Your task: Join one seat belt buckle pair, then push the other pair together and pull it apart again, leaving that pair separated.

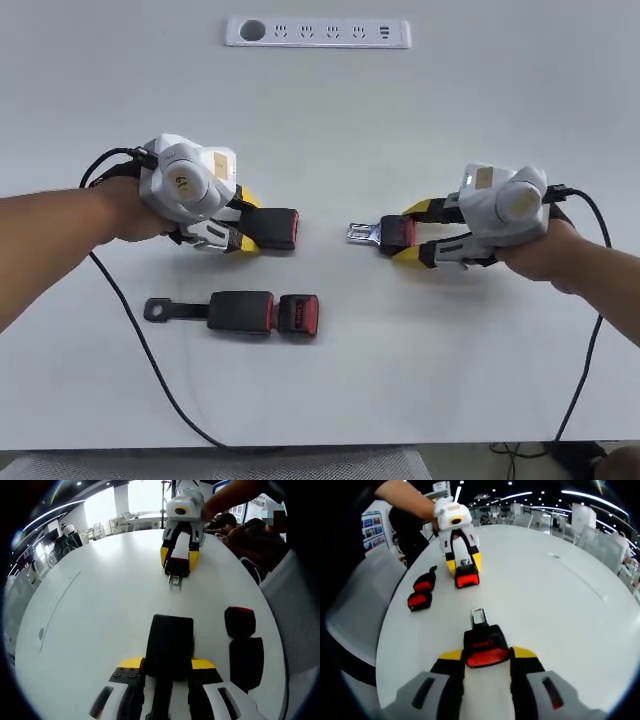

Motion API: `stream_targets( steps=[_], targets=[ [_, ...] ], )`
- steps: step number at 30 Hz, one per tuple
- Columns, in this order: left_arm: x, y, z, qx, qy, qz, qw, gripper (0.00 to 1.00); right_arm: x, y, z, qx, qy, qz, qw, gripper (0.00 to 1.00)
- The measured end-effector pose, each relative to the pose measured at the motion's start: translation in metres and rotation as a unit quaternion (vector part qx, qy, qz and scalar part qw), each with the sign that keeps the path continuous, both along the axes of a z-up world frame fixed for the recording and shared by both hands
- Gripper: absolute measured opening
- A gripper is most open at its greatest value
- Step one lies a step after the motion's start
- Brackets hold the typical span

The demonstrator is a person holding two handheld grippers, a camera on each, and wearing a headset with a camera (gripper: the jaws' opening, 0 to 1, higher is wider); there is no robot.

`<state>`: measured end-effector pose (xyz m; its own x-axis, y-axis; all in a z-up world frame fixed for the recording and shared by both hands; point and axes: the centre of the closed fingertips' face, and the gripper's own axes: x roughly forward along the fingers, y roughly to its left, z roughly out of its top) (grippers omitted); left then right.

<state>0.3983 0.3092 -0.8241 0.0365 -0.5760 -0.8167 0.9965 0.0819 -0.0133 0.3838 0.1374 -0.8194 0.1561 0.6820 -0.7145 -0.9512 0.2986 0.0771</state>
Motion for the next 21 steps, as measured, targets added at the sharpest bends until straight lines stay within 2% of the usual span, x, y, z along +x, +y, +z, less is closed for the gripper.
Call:
stream_targets(
  steps=[5, 21],
  targets=[
    [0.000, 0.000, 0.000, 0.001, 0.000, 0.000, 1.0000, 0.34, -0.001, -0.015, -0.002, -0.002, 0.004, -0.003, 1.0000, 0.35],
    [0.000, 0.000, -0.001, 0.010, 0.001, 0.000, 1.0000, 0.34, -0.004, -0.043, -0.003, -0.007, 0.008, -0.005, 0.9999, 0.35]
  ],
)
